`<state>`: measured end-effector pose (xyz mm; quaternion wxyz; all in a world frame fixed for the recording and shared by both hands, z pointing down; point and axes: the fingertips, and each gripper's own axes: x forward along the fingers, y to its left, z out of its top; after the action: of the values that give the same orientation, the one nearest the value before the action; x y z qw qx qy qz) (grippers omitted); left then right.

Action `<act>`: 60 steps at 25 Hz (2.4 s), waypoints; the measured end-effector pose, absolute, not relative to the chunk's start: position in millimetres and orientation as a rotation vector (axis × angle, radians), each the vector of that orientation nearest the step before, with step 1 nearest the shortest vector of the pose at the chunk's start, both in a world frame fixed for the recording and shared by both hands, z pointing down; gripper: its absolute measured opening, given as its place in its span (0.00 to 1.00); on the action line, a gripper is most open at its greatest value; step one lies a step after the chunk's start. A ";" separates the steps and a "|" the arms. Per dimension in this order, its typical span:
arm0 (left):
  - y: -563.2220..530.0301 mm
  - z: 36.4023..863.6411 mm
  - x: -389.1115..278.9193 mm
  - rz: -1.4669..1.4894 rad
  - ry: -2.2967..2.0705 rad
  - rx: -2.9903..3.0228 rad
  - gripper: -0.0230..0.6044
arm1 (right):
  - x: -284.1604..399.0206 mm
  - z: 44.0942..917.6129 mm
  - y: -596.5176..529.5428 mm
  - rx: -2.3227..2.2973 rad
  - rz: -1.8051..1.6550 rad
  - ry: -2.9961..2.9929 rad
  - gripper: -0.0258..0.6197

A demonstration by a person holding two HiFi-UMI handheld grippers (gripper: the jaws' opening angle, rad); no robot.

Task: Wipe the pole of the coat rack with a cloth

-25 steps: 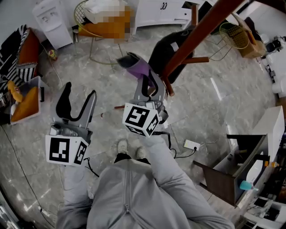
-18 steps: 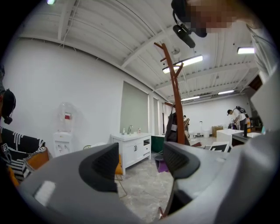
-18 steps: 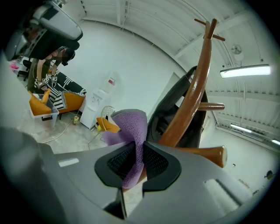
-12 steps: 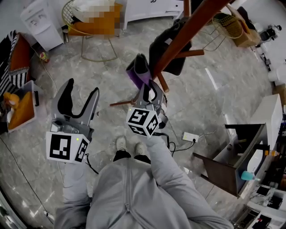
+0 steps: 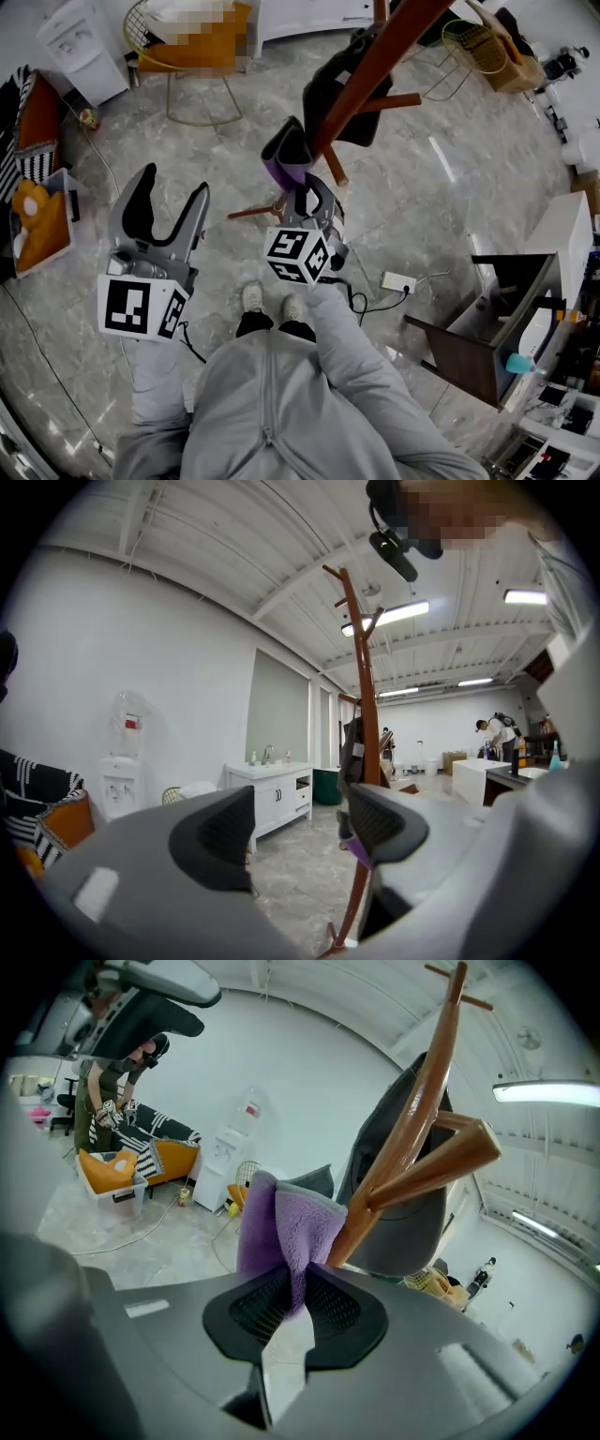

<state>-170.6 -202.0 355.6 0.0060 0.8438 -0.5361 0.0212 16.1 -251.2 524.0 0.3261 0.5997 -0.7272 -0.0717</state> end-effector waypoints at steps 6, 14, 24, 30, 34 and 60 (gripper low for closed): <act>-199.3 355.3 -169.0 0.065 -1.686 2.635 0.58 | 22.2 537.1 -243.2 1.538 -0.151 -1.899 0.11; -196.6 352.3 -159.7 0.060 -1.681 2.640 0.58 | 42.0 563.9 -224.6 1.483 -0.063 -1.857 0.11; -191.2 349.8 -139.9 0.050 -1.658 2.662 0.58 | 82.8 589.6 -192.9 1.444 0.022 -1.797 0.11; -187.0 342.7 -130.5 0.023 -1.663 2.675 0.58 | 116.1 557.6 -177.9 1.532 0.021 -1.812 0.11; -183.5 336.1 -123.1 0.004 -1.667 2.688 0.58 | 131.8 525.1 -170.2 1.606 -0.005 -1.838 0.10; -169.1 303.6 -99.2 -0.057 -1.740 2.741 0.58 | 189.1 325.9 -142.5 2.040 -0.226 -2.090 0.11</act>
<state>-99.2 -169.1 303.6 -0.0526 0.8430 -0.5351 -0.0175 189.1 -142.5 325.9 0.1059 0.6925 -0.7095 -0.0767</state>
